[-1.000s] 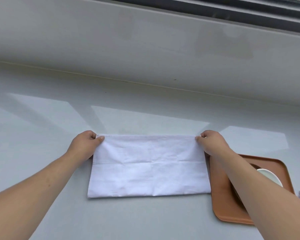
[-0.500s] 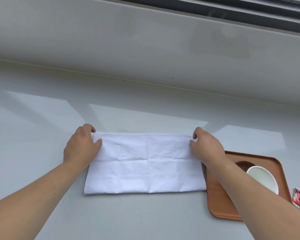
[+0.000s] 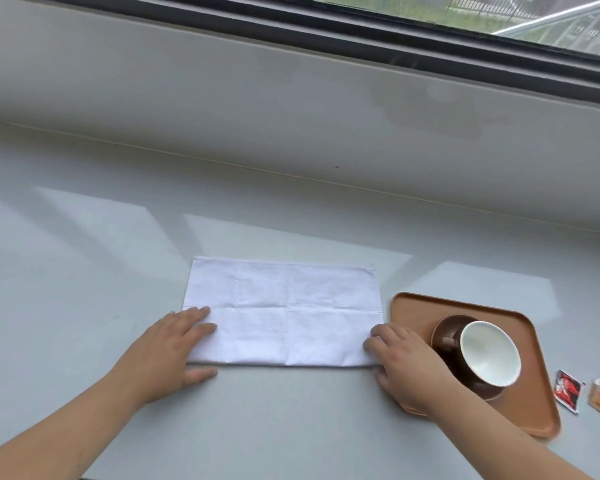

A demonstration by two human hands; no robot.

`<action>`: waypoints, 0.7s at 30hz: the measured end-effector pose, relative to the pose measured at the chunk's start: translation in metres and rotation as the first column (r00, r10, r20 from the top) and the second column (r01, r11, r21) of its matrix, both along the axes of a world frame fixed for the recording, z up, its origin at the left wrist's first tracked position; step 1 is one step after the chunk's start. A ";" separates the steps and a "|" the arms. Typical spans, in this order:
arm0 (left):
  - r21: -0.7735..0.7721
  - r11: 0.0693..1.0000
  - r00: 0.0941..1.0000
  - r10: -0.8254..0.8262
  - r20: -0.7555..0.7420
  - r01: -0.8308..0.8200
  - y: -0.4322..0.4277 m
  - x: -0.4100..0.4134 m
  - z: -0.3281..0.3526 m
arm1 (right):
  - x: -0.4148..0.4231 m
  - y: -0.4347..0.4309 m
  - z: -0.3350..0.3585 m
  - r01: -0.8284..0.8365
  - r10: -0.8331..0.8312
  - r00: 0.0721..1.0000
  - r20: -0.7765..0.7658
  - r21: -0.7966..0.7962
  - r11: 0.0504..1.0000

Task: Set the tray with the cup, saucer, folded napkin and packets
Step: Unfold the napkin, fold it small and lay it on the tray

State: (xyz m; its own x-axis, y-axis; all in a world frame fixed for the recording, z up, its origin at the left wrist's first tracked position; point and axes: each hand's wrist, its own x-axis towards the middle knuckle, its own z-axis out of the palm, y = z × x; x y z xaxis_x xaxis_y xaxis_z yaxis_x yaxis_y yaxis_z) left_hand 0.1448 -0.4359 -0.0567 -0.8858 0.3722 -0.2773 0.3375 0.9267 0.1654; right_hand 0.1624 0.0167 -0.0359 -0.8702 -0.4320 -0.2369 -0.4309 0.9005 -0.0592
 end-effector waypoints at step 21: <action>0.075 0.972 0.974 0.220 0.061 -0.225 -0.006 -0.028 0.008 | -0.024 -0.012 0.022 0.617 -0.551 0.787 0.277 -0.363 0.698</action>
State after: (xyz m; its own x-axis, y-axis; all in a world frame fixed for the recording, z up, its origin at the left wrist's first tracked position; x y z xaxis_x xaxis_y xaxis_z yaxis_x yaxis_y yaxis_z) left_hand 0.1166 -0.4420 -0.0489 -0.9341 0.1905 -0.3021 0.1135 0.9603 0.2547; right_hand 0.1382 0.0044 -0.0140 -0.9529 0.0700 -0.2951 0.2161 0.8393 -0.4988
